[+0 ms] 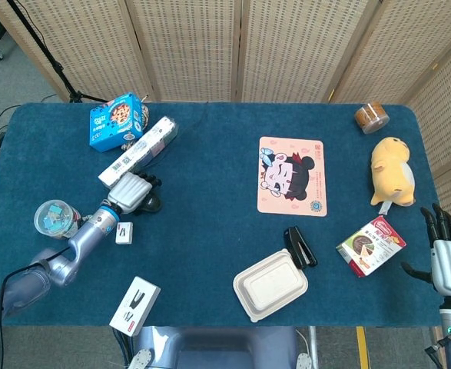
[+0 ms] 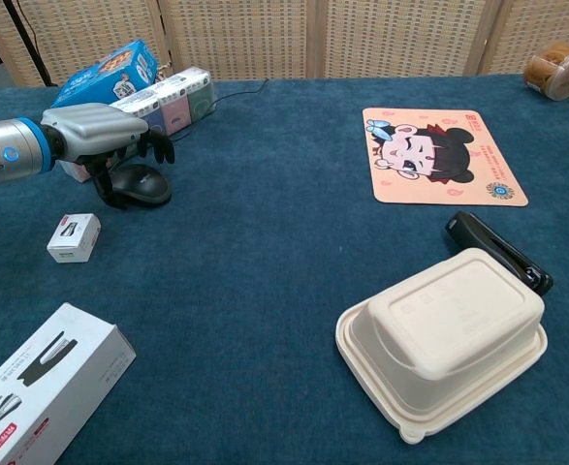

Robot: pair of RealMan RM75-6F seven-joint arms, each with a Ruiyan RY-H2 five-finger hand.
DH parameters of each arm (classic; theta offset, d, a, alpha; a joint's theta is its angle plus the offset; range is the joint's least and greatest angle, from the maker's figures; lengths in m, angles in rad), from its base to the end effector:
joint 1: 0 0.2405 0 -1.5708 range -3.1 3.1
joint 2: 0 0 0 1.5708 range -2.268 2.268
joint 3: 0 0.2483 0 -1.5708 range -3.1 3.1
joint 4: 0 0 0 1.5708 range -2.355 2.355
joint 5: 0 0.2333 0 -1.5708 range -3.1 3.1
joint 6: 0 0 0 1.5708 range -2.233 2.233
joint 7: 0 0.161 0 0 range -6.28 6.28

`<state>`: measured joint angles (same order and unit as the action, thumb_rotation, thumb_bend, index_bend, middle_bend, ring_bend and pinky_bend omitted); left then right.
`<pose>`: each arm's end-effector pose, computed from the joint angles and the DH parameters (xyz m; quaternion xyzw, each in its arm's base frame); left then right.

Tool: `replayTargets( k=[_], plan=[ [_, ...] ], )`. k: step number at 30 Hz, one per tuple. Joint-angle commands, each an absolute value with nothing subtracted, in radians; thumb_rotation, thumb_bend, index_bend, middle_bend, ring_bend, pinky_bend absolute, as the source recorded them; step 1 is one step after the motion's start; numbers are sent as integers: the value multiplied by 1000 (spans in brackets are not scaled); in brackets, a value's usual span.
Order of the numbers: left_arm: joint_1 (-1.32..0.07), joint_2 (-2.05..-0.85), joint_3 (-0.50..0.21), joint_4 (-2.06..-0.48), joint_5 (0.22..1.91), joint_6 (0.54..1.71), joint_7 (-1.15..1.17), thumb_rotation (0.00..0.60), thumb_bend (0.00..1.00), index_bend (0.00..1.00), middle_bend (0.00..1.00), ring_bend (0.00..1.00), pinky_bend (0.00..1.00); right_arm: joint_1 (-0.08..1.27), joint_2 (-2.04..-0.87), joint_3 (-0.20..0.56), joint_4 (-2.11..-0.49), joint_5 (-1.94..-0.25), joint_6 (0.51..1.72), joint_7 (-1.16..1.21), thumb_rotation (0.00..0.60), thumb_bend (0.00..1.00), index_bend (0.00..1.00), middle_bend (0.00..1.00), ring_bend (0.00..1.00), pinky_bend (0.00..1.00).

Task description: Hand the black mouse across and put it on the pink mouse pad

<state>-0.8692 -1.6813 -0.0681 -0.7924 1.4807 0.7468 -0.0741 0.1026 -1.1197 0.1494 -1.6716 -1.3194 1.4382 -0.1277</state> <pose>-0.2097 0.4422 -0.0488 -0.8219 -0.2649 -0.2672 0.4276 -0.3155 -0.2246 0.1465 0.5467 -0.3948 0.3615 0.6439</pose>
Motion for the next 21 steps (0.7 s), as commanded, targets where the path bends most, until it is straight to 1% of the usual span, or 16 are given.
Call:
replayTargets(
  k=[1,3,6,9,13,21],
  plan=[
    [-867,-1682,-65,-790,1480,755,-71,600,152,400,409,383,452,102,-1117,148,-1673,-1322,1438,-122,600,0,0,0,0,0],
    [-865,-1682,-64,-790,1479,762,-66,600,193,451,451,416,475,102,-1115,147,-1674,-1324,1438,-117,600,0,0,0,0,0],
    [-861,-1680,-65,-794,1479,780,-60,600,230,495,486,447,492,102,-1111,146,-1677,-1326,1435,-107,600,0,0,0,0,0],
    [-858,-1675,-65,-799,1475,791,-48,600,266,505,495,456,494,102,-1109,144,-1677,-1328,1432,-100,600,0,0,0,0,0],
    [-855,-1665,-64,-819,1478,812,-42,600,278,506,496,458,494,102,-1108,144,-1677,-1328,1433,-98,600,0,0,0,0,0],
    [-883,-1617,-64,-945,1565,941,10,600,276,506,496,458,494,101,-1103,147,-1680,-1325,1436,-90,600,0,0,0,0,0]
  ],
)
